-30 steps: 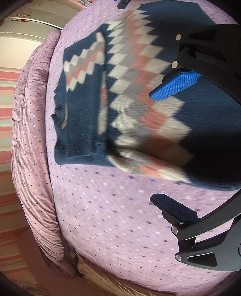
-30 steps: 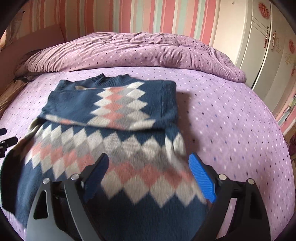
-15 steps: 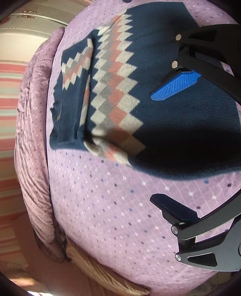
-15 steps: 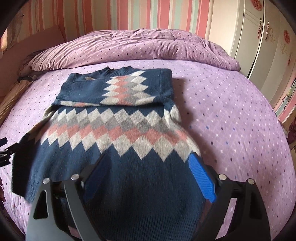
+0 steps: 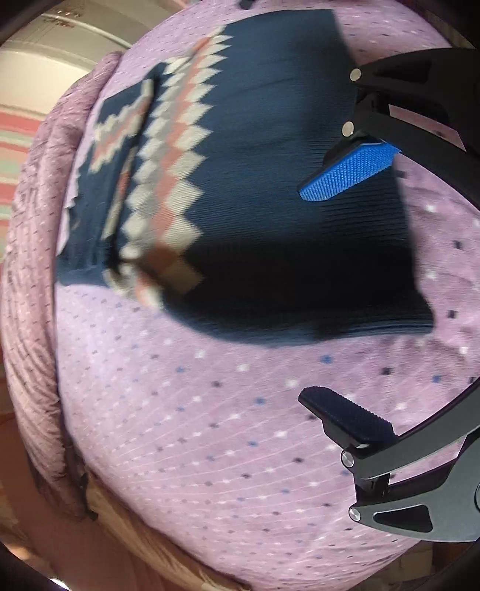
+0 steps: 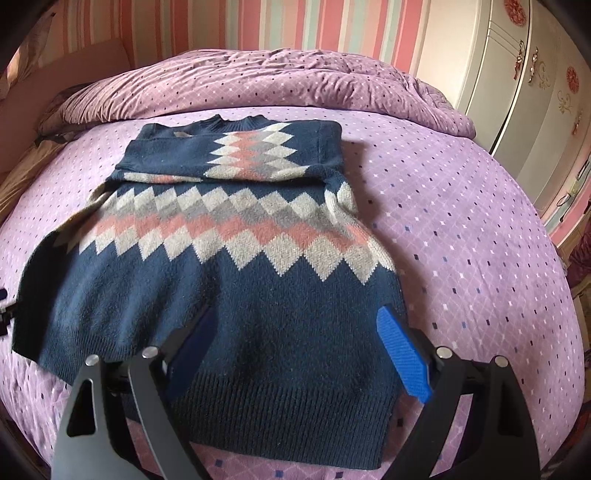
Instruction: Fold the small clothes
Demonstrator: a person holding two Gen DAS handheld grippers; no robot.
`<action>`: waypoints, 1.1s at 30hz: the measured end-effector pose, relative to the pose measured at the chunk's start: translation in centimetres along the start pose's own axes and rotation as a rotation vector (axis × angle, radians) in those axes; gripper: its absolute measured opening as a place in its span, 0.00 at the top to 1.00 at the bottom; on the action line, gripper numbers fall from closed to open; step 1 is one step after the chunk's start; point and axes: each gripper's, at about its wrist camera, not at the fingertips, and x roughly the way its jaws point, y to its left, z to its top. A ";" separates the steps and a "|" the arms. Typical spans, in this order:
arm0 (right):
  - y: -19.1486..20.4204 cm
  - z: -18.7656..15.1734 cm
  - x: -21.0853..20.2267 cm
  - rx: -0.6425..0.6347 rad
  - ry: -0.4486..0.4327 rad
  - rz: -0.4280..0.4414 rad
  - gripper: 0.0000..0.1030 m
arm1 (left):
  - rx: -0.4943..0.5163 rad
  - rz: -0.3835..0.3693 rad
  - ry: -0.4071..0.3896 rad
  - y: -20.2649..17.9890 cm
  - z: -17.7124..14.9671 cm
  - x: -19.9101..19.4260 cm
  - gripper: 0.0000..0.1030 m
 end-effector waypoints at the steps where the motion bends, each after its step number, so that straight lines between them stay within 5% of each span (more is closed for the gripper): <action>1: 0.1 0.0 0.1 -0.004 0.004 0.004 0.14 | 0.007 0.007 0.005 0.0 -0.6 0.0 0.03; 13: 1.6 0.1 1.0 -0.062 0.034 0.024 0.14 | -0.076 -0.012 0.060 1.6 -4.5 0.7 0.06; 15: 1.6 -0.1 1.2 -0.063 0.041 0.023 0.14 | -0.104 -0.044 0.071 2.2 -4.3 0.9 0.12; 20: 1.1 -0.6 1.6 -0.048 0.059 0.019 0.14 | -0.124 -0.099 0.131 2.2 -4.5 1.8 0.45; 24: 0.5 -0.8 1.5 -0.031 0.060 0.011 0.14 | -0.110 -0.111 0.153 1.5 -4.8 2.0 0.56; 26: 0.0 -0.9 1.4 -0.019 0.065 0.008 0.14 | -0.124 -0.137 0.164 1.4 -4.6 2.2 0.77; 28: -0.7 -1.4 1.2 -0.004 0.081 0.004 0.14 | -0.133 -0.137 0.169 1.4 -4.3 2.3 0.87; 33: -2.6 -3.2 0.3 0.017 0.126 -0.024 0.14 | -0.138 -0.132 0.191 1.6 -4.0 2.2 0.91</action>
